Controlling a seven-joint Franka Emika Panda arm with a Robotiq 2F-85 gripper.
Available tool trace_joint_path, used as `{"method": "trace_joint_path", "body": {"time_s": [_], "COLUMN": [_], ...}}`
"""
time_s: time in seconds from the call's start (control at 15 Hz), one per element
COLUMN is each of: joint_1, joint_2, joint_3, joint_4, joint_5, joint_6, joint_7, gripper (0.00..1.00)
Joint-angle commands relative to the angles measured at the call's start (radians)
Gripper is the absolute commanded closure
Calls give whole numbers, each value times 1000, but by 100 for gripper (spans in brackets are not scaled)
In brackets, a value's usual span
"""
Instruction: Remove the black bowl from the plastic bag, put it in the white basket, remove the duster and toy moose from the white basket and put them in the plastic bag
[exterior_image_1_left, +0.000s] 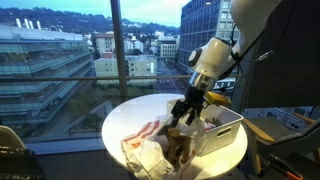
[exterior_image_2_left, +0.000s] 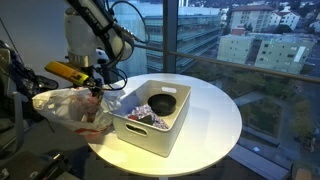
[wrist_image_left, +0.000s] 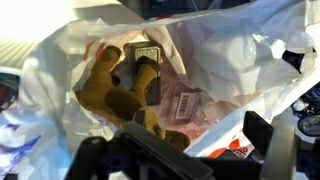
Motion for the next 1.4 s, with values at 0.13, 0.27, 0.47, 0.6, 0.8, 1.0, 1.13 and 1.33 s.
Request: {"method": "trace_joint_path", "body": {"time_s": [0.13, 0.27, 0.47, 0.6, 0.8, 1.0, 1.13, 1.33], "joint_1": [269, 421, 626, 740, 866, 934, 901, 907], "joint_2": [-66, -50, -14, 4, 35, 45, 24, 28], "joint_3": [-234, -395, -613, -736, -874, -950, -914, -921], "joint_4": [7, 17, 30, 33, 31, 20, 5, 6], "joint_5": [-120, -111, -106, -105, -103, -102, -100, -100], "joint_6": [24, 5, 6, 15, 24, 39, 11, 14], "joint_7": [124, 122, 142, 150, 161, 168, 127, 127], "gripper": [0, 0, 0, 0, 0, 0, 0, 0]}}
